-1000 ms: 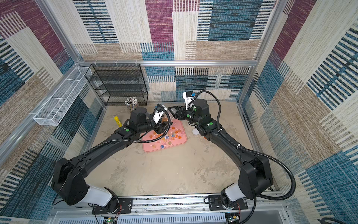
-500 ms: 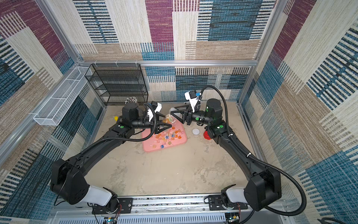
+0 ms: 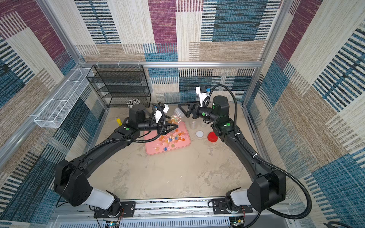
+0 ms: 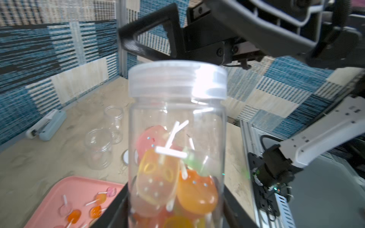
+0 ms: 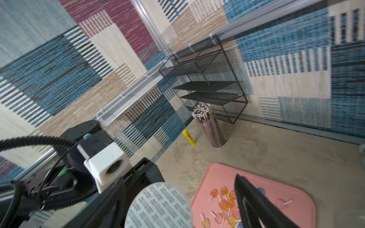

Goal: Pour the candies out of the jar
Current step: Unscrew the lid from the jar.

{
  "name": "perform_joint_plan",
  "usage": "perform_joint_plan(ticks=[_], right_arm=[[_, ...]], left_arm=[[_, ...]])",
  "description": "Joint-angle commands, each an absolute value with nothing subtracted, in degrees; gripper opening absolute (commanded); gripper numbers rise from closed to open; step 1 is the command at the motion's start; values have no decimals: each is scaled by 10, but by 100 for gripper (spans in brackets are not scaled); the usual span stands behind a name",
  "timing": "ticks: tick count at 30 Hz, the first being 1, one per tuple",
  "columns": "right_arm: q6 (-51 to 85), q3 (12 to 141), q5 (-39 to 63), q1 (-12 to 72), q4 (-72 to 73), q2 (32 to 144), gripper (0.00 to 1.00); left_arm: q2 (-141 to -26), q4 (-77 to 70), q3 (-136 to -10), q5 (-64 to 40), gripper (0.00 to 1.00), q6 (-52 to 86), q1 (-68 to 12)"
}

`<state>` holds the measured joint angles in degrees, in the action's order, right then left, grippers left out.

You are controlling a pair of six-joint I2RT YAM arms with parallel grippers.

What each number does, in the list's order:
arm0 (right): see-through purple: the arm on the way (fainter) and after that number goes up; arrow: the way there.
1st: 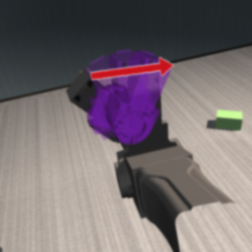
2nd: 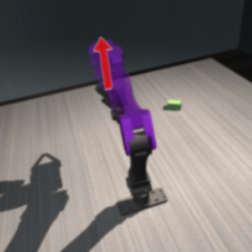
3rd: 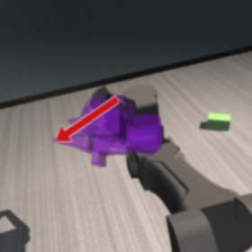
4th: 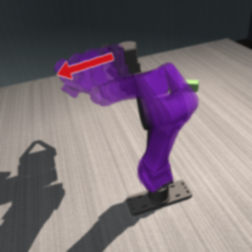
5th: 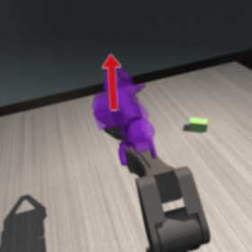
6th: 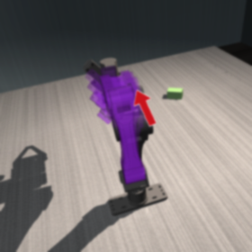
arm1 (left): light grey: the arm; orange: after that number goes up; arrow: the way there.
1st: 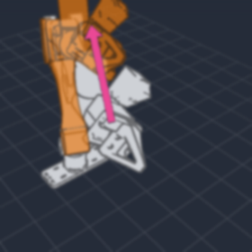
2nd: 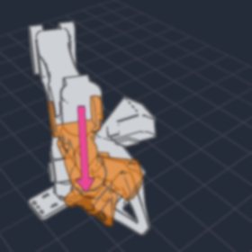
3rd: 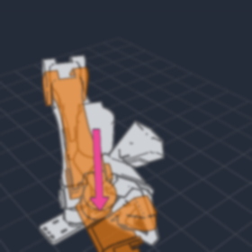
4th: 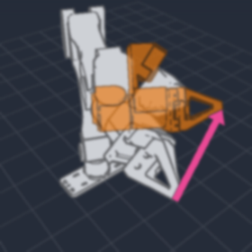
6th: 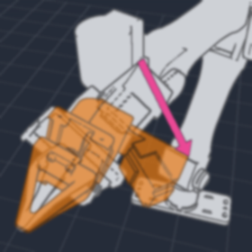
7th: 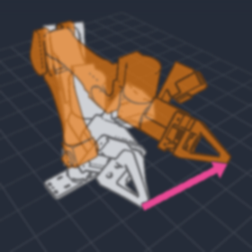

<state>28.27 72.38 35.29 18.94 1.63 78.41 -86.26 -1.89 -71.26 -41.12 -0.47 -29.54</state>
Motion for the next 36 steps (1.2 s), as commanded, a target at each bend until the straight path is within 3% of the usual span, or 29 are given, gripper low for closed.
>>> perform_joint_plan(ticks=[1,6,16,23,31,36], right_arm=[[330,720,313,192,17,785,89],[345,709,256,229,14,796,89],[376,705,216,264,26,831,84],[380,708,219,271,41,843,71],[368,698,231,272,60,839,43],[313,687,329,261,112,821,34]], left_arm=[[-856,-26,-708,-287,0,-30,-306],[-862,-11,-711,-163,0,-56,-328],[-856,-4,-704,-103,0,-83,-350],[-859,-4,-702,-96,0,-89,-356],[-857,-6,-702,-114,0,-83,-356],[-846,-13,-704,-244,0,-75,-332]])
